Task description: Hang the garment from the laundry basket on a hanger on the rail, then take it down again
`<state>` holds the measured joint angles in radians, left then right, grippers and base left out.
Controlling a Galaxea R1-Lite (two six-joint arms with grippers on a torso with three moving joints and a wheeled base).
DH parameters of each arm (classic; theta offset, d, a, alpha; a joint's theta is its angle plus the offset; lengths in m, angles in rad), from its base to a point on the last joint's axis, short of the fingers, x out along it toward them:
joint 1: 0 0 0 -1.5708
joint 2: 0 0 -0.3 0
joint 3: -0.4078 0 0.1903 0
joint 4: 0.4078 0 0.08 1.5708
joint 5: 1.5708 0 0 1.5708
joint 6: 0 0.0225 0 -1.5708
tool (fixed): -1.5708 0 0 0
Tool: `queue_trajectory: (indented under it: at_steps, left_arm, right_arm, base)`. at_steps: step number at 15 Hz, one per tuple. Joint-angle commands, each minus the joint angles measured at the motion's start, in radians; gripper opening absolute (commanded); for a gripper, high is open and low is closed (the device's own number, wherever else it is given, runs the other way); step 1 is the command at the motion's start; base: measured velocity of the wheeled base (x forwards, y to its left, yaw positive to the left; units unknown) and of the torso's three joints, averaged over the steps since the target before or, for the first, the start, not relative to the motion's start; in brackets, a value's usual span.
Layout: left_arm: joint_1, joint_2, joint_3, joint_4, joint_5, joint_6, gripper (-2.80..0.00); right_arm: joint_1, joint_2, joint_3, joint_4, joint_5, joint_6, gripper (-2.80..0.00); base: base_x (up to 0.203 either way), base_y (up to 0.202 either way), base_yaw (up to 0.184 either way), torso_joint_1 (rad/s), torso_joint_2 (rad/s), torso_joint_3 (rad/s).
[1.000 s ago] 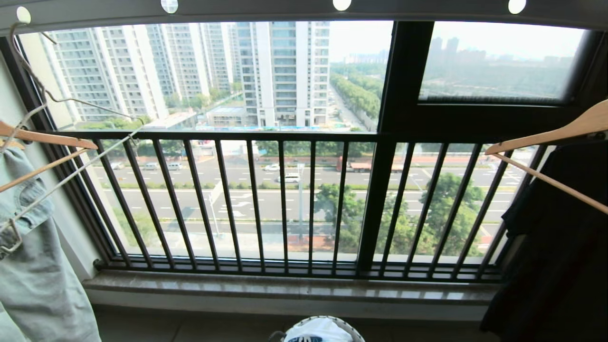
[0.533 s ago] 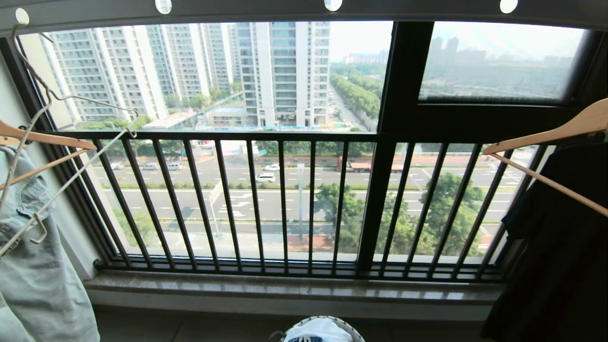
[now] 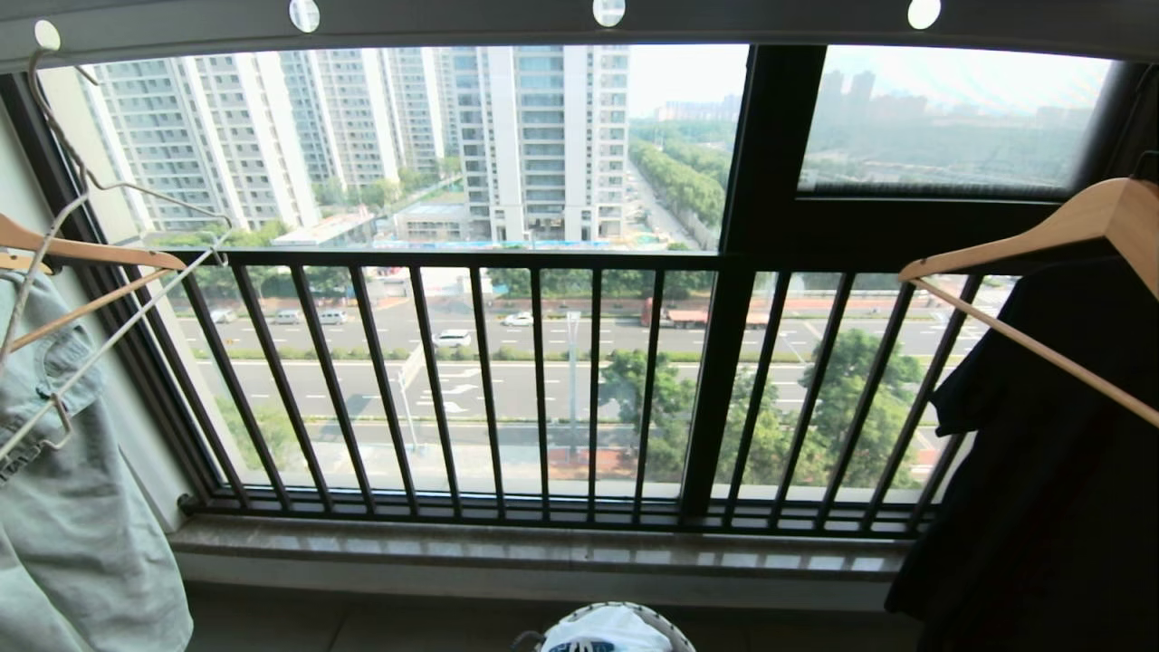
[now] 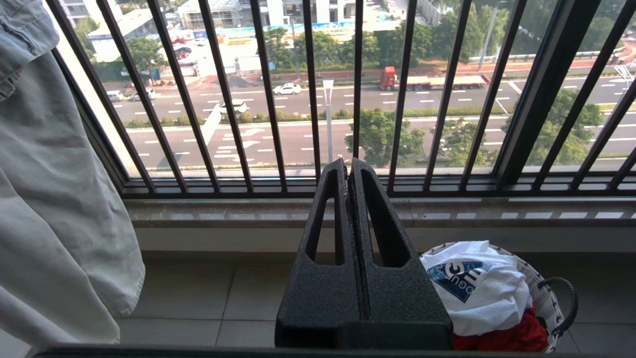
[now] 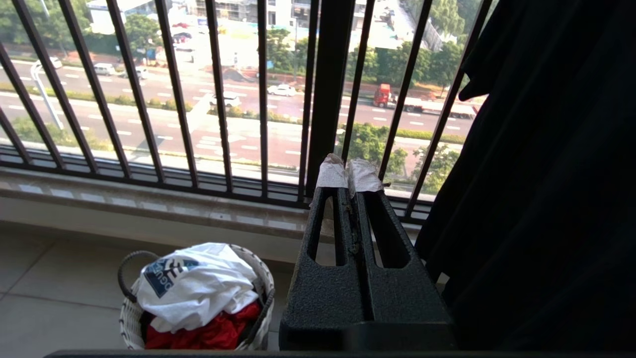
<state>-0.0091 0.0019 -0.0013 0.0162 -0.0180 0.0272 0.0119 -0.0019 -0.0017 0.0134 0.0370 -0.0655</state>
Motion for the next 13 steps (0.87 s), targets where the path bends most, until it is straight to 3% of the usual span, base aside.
queue_trajectory:
  at_steps: [1,13]
  left_arm:
    - [0.0,0.0,0.0,0.001,0.0,0.0,-2.8]
    - [0.0,0.0,0.0,0.001,0.0,0.0,-2.8]
  right_arm:
    - [0.0,0.002,0.0,-0.001,0.0,0.003,-2.8]
    - [0.0,0.002,0.0,-0.004,0.0,0.001,-2.8]
  base:
    - [0.0,0.0,0.0,0.0,0.0,0.0]
    - [0.0,0.0,0.0,0.0,0.0,0.0]
